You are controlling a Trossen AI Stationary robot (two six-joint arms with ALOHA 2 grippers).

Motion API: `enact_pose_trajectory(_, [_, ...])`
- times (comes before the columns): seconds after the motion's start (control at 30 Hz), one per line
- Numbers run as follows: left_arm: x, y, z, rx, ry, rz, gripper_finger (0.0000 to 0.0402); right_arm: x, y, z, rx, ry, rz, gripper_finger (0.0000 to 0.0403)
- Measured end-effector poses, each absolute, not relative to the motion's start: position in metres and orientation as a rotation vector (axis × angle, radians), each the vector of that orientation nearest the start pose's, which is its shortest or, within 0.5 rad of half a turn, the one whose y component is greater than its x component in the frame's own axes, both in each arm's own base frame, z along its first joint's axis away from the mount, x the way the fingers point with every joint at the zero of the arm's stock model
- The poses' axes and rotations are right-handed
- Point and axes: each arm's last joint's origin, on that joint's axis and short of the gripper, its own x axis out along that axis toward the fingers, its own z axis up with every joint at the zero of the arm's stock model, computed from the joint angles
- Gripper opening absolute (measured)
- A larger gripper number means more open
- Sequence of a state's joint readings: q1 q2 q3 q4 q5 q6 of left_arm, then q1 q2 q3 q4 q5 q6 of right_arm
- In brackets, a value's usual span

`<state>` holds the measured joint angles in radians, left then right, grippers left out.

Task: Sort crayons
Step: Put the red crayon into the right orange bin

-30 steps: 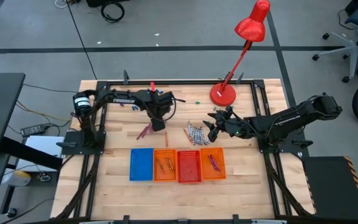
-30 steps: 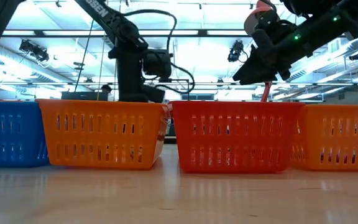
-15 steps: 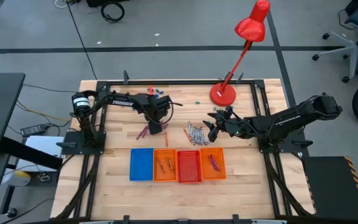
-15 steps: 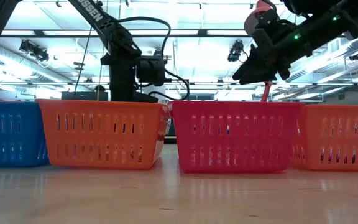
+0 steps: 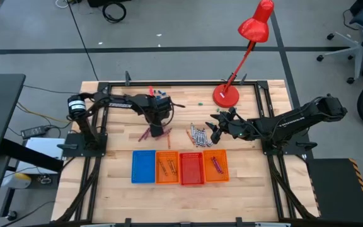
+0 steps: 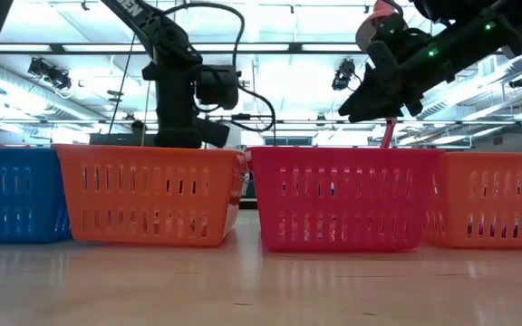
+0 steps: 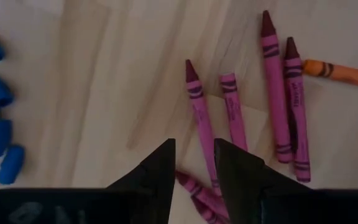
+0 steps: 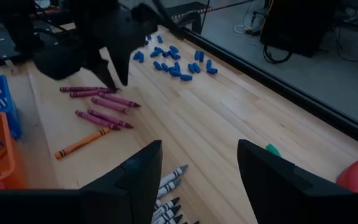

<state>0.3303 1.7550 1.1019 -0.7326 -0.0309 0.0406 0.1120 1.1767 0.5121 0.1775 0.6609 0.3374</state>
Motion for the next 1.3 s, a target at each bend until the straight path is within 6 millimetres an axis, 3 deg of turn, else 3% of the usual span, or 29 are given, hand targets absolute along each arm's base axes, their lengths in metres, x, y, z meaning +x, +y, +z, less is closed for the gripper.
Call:
enact_pose_trajectory(0.2, [0.302,0.101,0.156,-0.164,1.364,0.263,0.0123,0.229,0.008,0.201,0.139,0.357,-0.605,0.0213])
enact_pose_trajectory(0.5, [0.288,0.104,0.138,-0.188,1.358,0.277,0.0121,0.23,0.008,0.202,0.131,0.353,-0.603,0.0213])
enact_pose_trajectory(0.7, [0.286,0.103,0.135,-0.197,1.365,0.262,0.0074,0.23,0.008,0.202,0.13,0.35,-0.602,0.0213])
enact_pose_trajectory(0.87, [0.286,0.104,0.135,-0.183,1.36,0.237,0.0017,0.23,0.008,0.202,0.127,0.352,-0.601,0.0213])
enact_pose_trajectory(1.1, [0.286,0.105,0.139,-0.175,1.332,0.227,0.0028,0.23,0.008,0.202,0.124,0.358,-0.599,0.0213])
enact_pose_trajectory(1.3, [0.287,0.103,0.161,-0.171,1.209,0.223,0.0025,0.23,0.008,0.202,0.125,0.357,-0.599,0.0213])
